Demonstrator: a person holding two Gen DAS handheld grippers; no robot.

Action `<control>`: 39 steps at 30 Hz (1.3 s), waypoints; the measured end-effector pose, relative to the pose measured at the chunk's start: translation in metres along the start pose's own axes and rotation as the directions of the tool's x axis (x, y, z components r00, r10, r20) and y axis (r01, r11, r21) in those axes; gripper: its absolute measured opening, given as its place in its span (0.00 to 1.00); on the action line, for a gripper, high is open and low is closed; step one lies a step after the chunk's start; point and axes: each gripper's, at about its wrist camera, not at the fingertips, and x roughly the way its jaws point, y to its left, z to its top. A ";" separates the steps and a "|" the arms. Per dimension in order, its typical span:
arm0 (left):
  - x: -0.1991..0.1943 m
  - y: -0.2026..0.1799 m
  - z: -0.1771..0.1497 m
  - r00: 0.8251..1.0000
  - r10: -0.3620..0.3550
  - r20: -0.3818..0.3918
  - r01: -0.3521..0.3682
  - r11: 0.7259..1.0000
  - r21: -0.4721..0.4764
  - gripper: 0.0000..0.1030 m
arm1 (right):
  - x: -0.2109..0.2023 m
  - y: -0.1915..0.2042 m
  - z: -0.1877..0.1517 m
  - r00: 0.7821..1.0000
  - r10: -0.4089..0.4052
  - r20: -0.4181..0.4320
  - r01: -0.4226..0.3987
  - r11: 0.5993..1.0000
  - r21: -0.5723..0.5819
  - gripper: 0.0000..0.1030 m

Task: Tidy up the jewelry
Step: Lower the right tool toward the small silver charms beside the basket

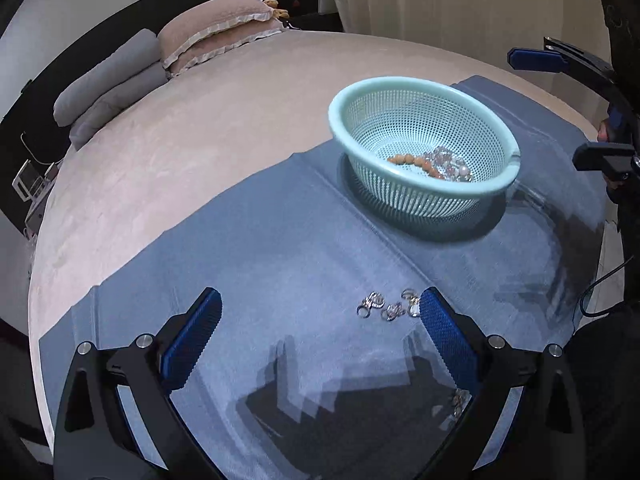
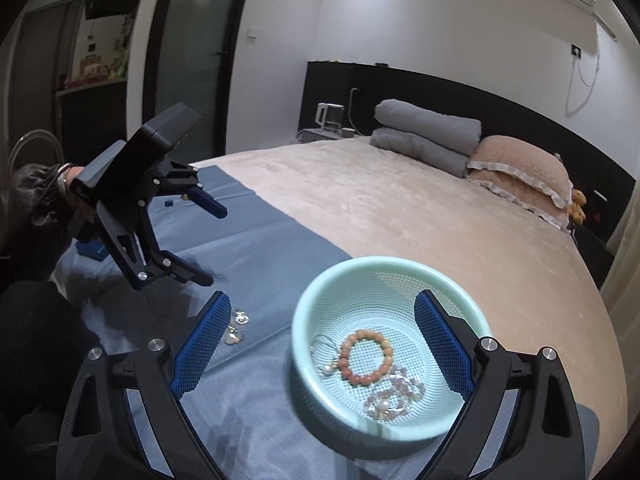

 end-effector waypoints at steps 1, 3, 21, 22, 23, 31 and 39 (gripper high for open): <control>0.001 0.003 -0.005 1.000 0.002 -0.004 -0.002 1.000 -0.007 0.94 | 0.005 0.005 0.000 1.000 0.027 -0.001 -0.027 1.000 -0.003 0.86; 0.003 0.010 -0.013 1.000 0.000 -0.013 0.000 1.000 -0.021 0.94 | 0.015 0.013 -0.001 0.997 0.076 -0.011 -0.076 0.997 -0.016 0.86; 0.068 0.017 -0.022 0.991 -0.120 -0.054 0.120 0.993 -0.016 0.84 | 0.093 0.064 -0.038 0.951 0.263 -0.161 -0.273 0.961 -0.042 0.72; 0.071 0.017 -0.020 0.990 -0.127 -0.057 0.126 0.992 -0.013 0.82 | 0.094 0.064 -0.037 0.951 0.270 -0.153 -0.278 0.960 -0.036 0.71; 0.074 0.016 -0.019 0.990 -0.130 -0.060 0.130 0.992 -0.012 0.81 | 0.093 0.065 -0.036 0.951 0.272 -0.149 -0.280 0.959 -0.034 0.65; 0.082 0.009 -0.019 0.987 -0.147 -0.070 0.150 0.987 0.048 0.70 | 0.091 0.089 -0.029 0.933 0.313 -0.179 -0.333 0.939 -0.090 0.55; 0.081 0.001 -0.019 0.976 -0.206 -0.064 0.211 0.973 0.087 0.43 | 0.112 0.083 -0.045 0.946 0.225 -0.233 -0.235 0.972 -0.016 0.54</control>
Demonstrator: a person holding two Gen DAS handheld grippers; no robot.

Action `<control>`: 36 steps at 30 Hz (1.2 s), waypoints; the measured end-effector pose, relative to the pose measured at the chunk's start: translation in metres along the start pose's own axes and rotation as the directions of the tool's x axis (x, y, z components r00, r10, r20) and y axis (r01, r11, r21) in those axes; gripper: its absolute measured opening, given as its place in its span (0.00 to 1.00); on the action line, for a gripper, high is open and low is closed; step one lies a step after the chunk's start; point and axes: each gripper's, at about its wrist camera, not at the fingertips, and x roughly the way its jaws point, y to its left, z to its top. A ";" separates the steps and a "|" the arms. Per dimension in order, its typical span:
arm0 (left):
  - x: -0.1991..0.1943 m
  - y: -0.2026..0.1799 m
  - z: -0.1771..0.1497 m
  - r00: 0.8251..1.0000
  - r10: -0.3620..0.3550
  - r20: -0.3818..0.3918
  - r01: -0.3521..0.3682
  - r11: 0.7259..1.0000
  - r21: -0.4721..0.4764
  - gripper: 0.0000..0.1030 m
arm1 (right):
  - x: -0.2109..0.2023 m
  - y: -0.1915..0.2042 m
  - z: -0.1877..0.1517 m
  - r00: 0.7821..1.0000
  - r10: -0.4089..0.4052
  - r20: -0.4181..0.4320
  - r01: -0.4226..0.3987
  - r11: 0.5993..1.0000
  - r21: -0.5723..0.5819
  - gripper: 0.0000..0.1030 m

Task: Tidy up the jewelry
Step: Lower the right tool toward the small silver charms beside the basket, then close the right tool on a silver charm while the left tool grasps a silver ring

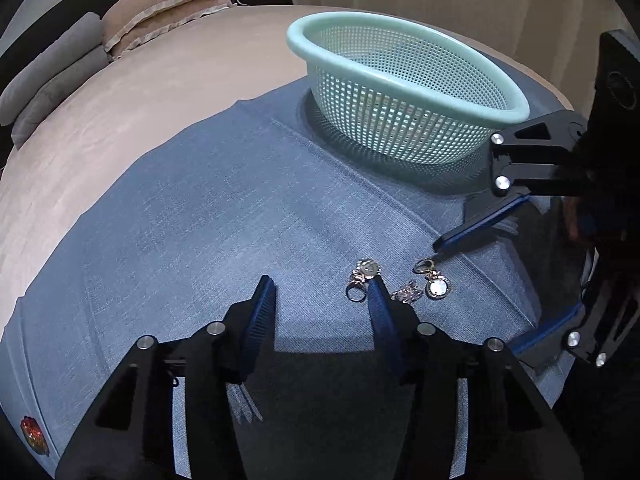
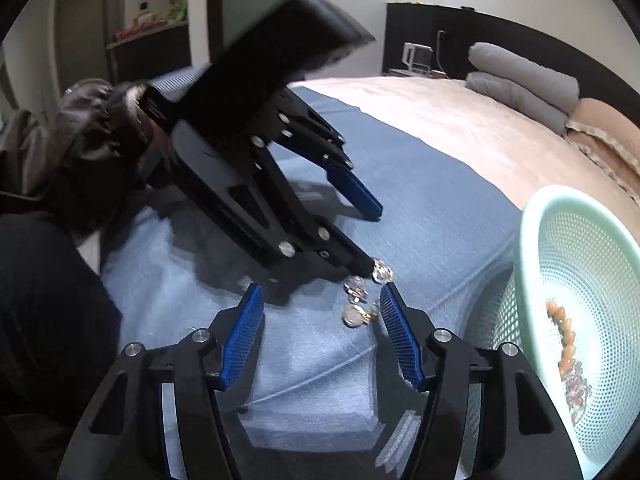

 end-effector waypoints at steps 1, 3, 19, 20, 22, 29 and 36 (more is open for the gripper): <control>0.000 -0.001 0.001 1.000 -0.010 0.001 0.010 1.000 0.006 0.41 | 0.002 -0.002 -0.001 1.000 -0.008 -0.009 0.008 1.000 0.012 0.53; 0.002 -0.004 0.002 0.999 -0.034 0.002 0.034 0.999 0.026 0.27 | 0.003 -0.007 -0.001 1.000 -0.004 -0.005 0.004 0.999 0.037 0.41; -0.007 -0.008 -0.004 0.999 -0.044 0.021 0.046 0.996 -0.076 0.11 | -0.024 -0.005 -0.014 1.000 -0.006 0.011 0.006 0.999 0.040 0.13; -0.012 -0.009 -0.006 0.999 -0.034 0.024 0.036 0.996 -0.076 0.11 | -0.030 -0.005 -0.014 1.000 -0.010 0.022 0.009 0.999 0.037 0.13; -0.023 -0.010 -0.006 0.999 -0.027 0.031 0.030 0.997 -0.076 0.11 | -0.041 -0.003 -0.016 0.999 -0.023 0.038 0.022 0.999 0.032 0.13; -0.065 -0.030 0.007 0.998 0.002 0.061 -0.001 1.000 -0.014 0.11 | -0.103 -0.001 -0.023 0.988 -0.125 0.089 0.123 0.992 0.025 0.13; -0.091 -0.056 0.044 0.996 0.005 0.093 -0.012 0.997 0.083 0.11 | -0.168 -0.029 -0.035 0.963 -0.247 0.106 0.241 0.968 0.063 0.13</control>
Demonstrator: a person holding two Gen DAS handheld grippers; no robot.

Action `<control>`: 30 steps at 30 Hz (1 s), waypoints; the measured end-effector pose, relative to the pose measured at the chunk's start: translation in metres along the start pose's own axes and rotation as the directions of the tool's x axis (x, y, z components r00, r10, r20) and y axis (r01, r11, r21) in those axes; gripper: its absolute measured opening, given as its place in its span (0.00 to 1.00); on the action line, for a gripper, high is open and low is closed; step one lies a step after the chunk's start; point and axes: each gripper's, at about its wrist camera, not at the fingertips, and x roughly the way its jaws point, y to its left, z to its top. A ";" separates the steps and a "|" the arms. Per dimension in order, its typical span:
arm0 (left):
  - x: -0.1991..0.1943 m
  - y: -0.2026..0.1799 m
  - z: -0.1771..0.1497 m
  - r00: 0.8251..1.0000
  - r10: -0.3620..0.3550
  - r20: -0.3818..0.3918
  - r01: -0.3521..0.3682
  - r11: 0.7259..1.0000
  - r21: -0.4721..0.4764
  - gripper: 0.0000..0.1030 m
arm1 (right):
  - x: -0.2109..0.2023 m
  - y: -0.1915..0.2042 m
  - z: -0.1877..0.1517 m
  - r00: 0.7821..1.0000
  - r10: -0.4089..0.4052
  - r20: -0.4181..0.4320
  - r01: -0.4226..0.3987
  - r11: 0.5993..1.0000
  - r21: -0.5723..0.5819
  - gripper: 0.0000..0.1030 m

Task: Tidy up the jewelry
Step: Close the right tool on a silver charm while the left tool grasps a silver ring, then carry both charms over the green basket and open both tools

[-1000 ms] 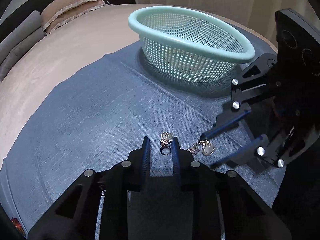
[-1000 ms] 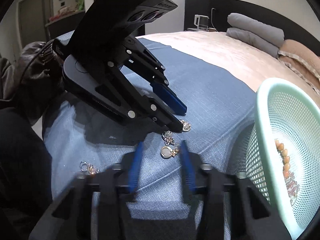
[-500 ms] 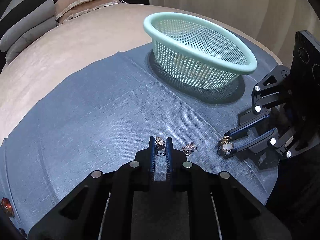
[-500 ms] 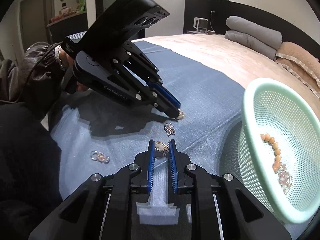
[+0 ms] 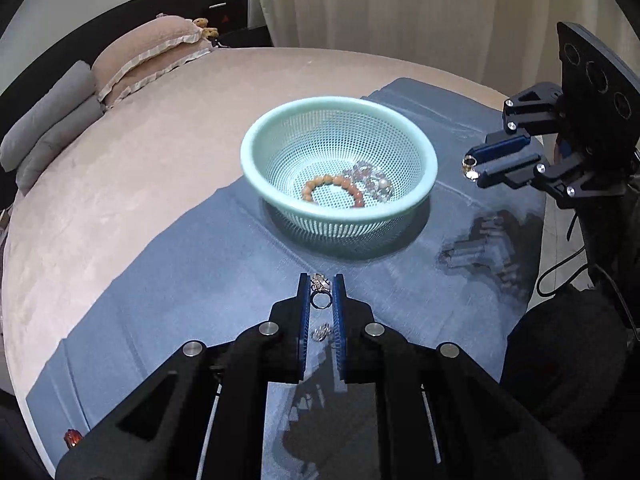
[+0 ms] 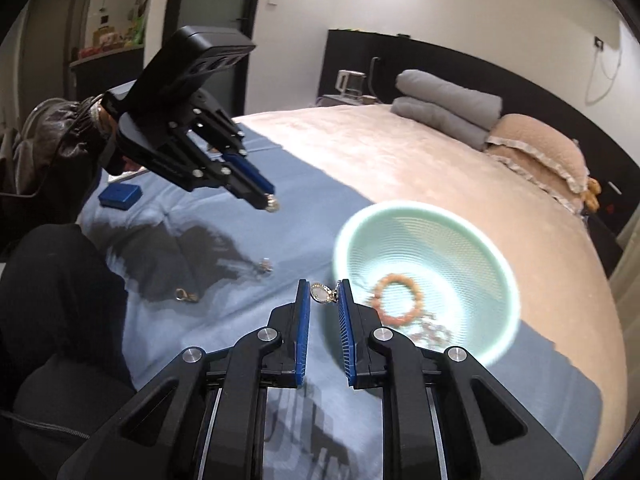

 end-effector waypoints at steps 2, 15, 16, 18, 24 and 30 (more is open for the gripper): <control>-0.003 -0.010 0.012 1.000 -0.008 0.009 0.007 1.000 0.028 0.11 | -0.008 -0.015 0.003 0.999 -0.031 0.009 0.031 0.999 0.008 0.13; 0.048 -0.025 0.068 0.998 -0.064 -0.027 0.067 0.992 0.111 0.11 | 0.019 -0.081 0.000 0.998 -0.054 -0.009 0.055 0.997 0.050 0.13; 0.054 -0.025 0.069 0.997 -0.073 -0.037 0.077 0.990 0.120 0.11 | 0.024 -0.084 -0.003 0.999 -0.051 -0.015 0.051 0.997 0.056 0.13; 0.065 -0.026 0.070 0.995 -0.085 -0.051 0.091 0.987 0.136 0.11 | 0.034 -0.090 -0.009 0.999 -0.045 -0.026 0.046 0.997 0.065 0.13; 0.083 -0.017 0.068 0.996 -0.055 -0.064 0.062 0.993 0.103 0.30 | 0.049 -0.110 -0.016 0.995 -0.096 -0.034 0.100 0.985 0.141 0.55; 0.065 0.000 0.056 1.000 0.000 -0.002 0.000 0.999 0.042 0.83 | 0.029 -0.118 -0.023 0.984 -0.163 0.071 0.147 0.969 0.199 0.83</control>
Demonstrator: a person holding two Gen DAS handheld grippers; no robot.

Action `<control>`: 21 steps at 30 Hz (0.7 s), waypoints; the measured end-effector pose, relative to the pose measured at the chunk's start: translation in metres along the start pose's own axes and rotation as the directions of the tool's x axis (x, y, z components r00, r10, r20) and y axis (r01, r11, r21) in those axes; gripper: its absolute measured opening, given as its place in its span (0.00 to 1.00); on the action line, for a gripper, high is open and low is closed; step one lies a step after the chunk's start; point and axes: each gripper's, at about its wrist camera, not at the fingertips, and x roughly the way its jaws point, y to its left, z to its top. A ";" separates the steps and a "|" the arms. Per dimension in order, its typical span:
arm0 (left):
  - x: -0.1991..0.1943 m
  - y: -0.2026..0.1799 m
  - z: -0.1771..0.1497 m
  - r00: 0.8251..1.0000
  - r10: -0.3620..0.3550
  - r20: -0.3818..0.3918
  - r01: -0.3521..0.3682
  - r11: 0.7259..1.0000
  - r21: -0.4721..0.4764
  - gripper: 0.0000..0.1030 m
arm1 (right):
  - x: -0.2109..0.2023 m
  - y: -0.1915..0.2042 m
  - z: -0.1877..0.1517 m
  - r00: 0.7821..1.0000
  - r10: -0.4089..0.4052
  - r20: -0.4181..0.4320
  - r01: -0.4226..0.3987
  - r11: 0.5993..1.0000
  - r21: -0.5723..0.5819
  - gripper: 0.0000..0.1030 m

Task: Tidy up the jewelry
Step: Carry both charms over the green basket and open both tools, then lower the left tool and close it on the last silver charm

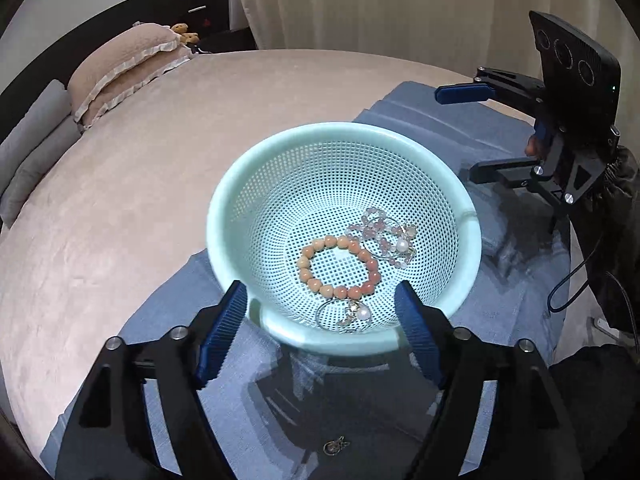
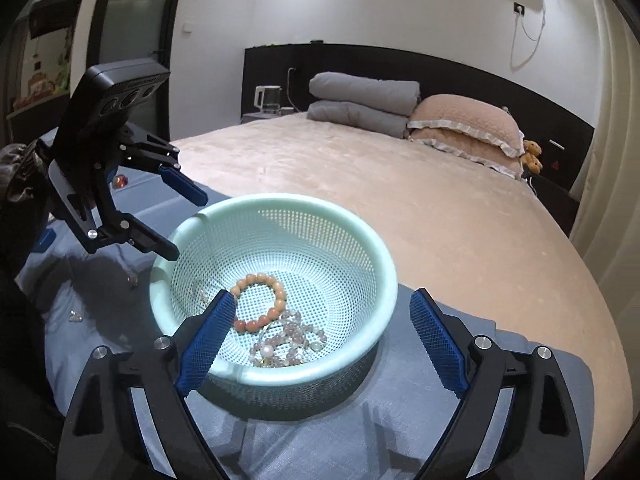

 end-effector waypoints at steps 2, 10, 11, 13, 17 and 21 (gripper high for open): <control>-0.007 0.005 -0.004 1.000 0.028 0.009 -0.028 1.000 -0.011 0.87 | -0.004 -0.004 0.001 1.000 0.001 0.008 -0.002 1.000 0.015 0.83; -0.015 0.020 -0.037 0.997 0.067 -0.049 -0.068 0.998 -0.016 0.93 | -0.022 0.025 0.002 0.992 0.110 0.056 -0.107 0.993 -0.052 0.83; -0.015 0.021 -0.044 0.996 0.064 -0.060 -0.065 0.998 -0.023 0.93 | -0.023 0.031 0.001 0.988 0.137 0.066 -0.133 0.989 -0.059 0.83; -0.014 0.023 -0.059 0.996 0.056 -0.075 -0.058 0.998 -0.035 0.93 | -0.026 0.045 0.000 0.977 0.197 0.077 -0.192 0.978 -0.077 0.83; -0.008 0.021 -0.083 0.993 0.056 -0.105 -0.061 0.997 -0.047 0.93 | -0.024 0.080 -0.005 0.945 0.322 0.051 -0.312 0.939 -0.141 0.83; -0.004 0.015 -0.094 0.993 0.044 -0.108 -0.047 0.998 -0.030 0.90 | -0.003 0.120 -0.012 0.902 0.428 -0.057 -0.431 0.881 -0.197 0.82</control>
